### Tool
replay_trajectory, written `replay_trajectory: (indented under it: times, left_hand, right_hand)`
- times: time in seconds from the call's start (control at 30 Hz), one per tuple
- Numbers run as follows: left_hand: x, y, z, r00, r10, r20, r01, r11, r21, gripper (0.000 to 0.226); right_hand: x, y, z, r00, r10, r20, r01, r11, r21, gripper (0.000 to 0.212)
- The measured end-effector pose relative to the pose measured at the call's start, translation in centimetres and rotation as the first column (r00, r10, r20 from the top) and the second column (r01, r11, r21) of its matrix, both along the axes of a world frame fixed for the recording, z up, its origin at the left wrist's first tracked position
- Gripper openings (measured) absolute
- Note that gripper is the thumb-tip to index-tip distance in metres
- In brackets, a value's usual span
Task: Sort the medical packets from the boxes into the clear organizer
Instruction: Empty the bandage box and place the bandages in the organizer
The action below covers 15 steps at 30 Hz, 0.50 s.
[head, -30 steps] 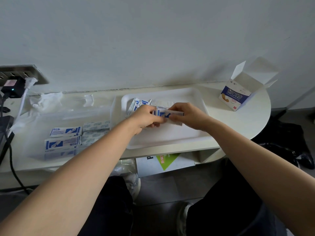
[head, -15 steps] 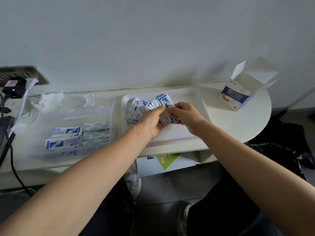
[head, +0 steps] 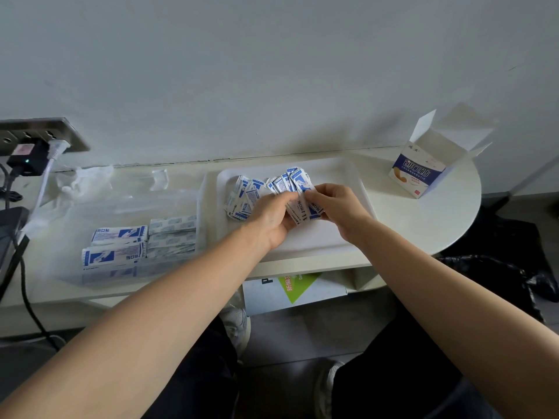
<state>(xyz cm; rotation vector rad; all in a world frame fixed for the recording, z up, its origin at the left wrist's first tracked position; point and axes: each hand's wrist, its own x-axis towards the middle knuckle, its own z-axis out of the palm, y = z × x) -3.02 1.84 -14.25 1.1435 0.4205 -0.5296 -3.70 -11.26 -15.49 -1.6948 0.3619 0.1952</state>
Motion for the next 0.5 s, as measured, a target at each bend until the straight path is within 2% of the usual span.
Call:
replay_trajectory:
  times: [0.1, 0.3, 0.37, 0.4, 0.43, 0.5]
  left_hand:
    - [0.0, -0.2, 0.2, 1.0, 0.001, 0.003, -0.001, 0.999, -0.038, 0.02]
    - [-0.6, -0.4, 0.3, 0.987, -0.11, 0.116, 0.108, 0.994, 0.027, 0.022]
    - [-0.3, -0.2, 0.1, 0.967, -0.178, 0.185, 0.152, 0.978, 0.145, 0.021]
    - [-0.1, 0.1, -0.2, 0.955, -0.196, 0.221, 0.146, 0.964, 0.224, 0.018]
    - [0.1, 0.4, -0.4, 0.945, -0.206, 0.255, 0.127, 0.948, 0.292, 0.015]
    - [0.5, 1.2, -1.0, 0.921, -0.237, 0.31, 0.083, 0.895, 0.438, 0.025]
  right_hand:
    - [-0.1, -0.3, 0.0, 1.0, 0.013, -0.015, -0.013, 1.0, -0.001, 0.017]
    - [-0.2, -0.8, 0.3, 0.979, 0.201, 0.018, -0.201, 0.98, 0.001, 0.018]
    - [0.2, -1.1, 0.9, 0.973, 0.213, 0.09, -0.196, 0.967, -0.164, 0.016]
    - [0.5, -1.4, 1.2, 0.96, 0.244, 0.137, -0.189, 0.926, -0.327, 0.015]
    - [0.8, -1.8, 1.4, 0.935, 0.301, 0.187, -0.165, 0.837, -0.522, 0.015]
    - [1.1, -2.5, 1.4, 0.846, 0.461, 0.268, -0.053, 0.573, -0.818, 0.014]
